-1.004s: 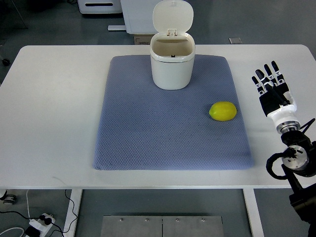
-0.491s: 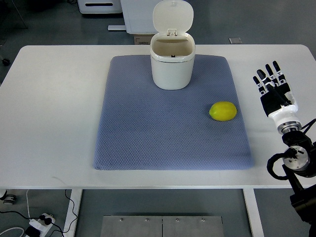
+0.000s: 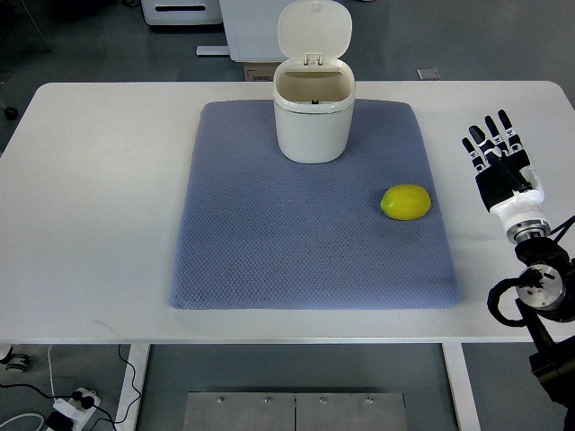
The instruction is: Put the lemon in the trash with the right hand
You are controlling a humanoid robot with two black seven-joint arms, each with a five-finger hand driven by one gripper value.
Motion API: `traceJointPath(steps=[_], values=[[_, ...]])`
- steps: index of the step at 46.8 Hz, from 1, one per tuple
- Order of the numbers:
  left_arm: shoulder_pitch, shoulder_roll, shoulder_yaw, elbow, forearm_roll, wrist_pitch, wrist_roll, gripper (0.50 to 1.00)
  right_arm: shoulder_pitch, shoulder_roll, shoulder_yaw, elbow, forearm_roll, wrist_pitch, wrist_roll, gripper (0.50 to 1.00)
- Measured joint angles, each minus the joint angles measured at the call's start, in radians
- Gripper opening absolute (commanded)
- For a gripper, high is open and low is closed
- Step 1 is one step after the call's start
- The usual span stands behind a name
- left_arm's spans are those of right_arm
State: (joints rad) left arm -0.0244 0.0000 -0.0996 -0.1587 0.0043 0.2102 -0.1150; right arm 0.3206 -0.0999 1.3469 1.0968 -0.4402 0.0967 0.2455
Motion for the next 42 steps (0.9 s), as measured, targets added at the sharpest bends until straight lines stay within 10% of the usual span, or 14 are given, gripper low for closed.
traceJointPath(steps=[42], values=[[0.0,0.0,0.0,0.0,0.0,0.0,0.0,1.0,0.011,-0.017,0.0,0.0,0.0,0.0,-0.002,1.0]])
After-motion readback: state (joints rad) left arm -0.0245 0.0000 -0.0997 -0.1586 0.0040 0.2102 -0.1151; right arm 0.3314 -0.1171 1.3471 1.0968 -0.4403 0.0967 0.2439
